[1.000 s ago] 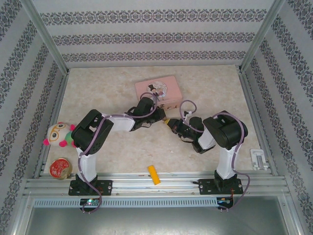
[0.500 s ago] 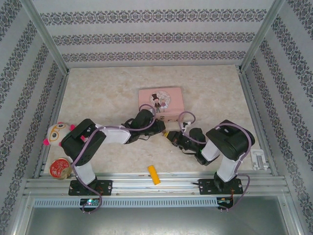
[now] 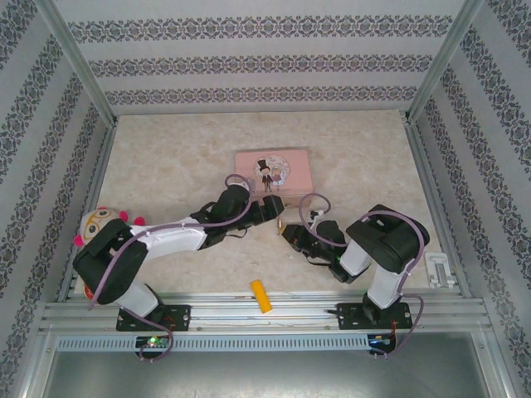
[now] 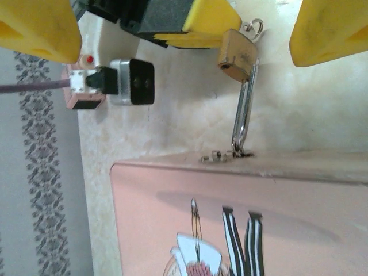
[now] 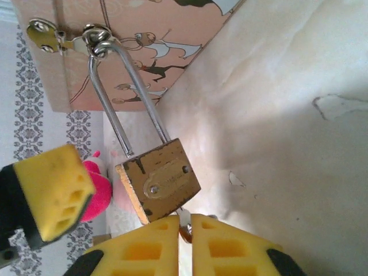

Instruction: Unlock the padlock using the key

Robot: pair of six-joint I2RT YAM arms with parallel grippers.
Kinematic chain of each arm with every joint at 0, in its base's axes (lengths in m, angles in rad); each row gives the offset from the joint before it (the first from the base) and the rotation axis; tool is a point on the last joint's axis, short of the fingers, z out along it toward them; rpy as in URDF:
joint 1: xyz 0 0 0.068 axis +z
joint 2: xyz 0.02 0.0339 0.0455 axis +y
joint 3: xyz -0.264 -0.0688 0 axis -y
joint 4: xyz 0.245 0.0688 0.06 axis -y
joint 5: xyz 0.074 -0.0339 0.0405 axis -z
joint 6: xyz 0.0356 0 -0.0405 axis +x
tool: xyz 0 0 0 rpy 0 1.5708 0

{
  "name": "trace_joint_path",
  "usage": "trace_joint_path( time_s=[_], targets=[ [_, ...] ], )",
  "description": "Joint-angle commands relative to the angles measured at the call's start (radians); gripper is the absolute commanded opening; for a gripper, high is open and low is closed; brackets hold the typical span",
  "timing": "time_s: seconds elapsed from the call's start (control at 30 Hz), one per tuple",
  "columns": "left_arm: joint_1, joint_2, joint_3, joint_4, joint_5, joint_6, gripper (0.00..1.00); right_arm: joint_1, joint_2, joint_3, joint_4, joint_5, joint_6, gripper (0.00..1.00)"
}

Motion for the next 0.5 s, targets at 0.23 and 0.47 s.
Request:
trace_joint_path(
  time_s=[0.23,0.47],
  targets=[
    [0.093,-0.174,-0.013,-0.188,-0.114,0.118,0.99,0.056,-0.296,0.030,-0.385,0.111,-0.119,0.33],
    [0.146,-0.223,-0.030,-0.185,-0.119,0.160,0.99,0.151,-0.689,0.327,-1.369,0.419,-0.407,0.42]
  ],
)
